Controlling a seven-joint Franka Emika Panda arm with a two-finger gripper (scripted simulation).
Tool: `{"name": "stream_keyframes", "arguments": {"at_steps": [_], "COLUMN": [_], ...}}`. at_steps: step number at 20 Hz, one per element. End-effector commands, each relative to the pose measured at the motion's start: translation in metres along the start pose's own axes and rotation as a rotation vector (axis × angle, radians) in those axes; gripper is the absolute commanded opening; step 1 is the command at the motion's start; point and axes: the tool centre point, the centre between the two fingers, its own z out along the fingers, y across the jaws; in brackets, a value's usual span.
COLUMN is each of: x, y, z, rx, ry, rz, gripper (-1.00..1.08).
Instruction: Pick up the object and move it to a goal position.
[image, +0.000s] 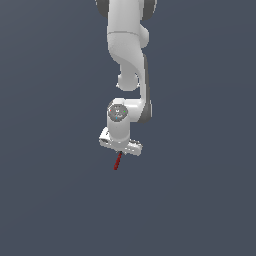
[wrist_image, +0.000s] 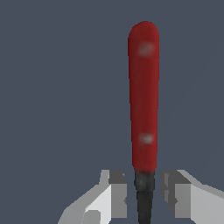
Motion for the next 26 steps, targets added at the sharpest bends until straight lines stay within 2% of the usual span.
{"name": "stream_keyframes", "arguments": {"at_steps": [1,8,19,26], "x": [0.0,0.001,0.004,0.007], "y": [0.007,0.054,0.17,0.208], "z": [-0.002,-0.017,-0.053,-0.065], "rx": [0.0,0.0,0.0,0.0], "ry": [0.001,0.001,0.001,0.001], "rz": [0.001,0.001,0.001,0.0], "gripper": [-1.0,-1.0,-1.0,-1.0]}}
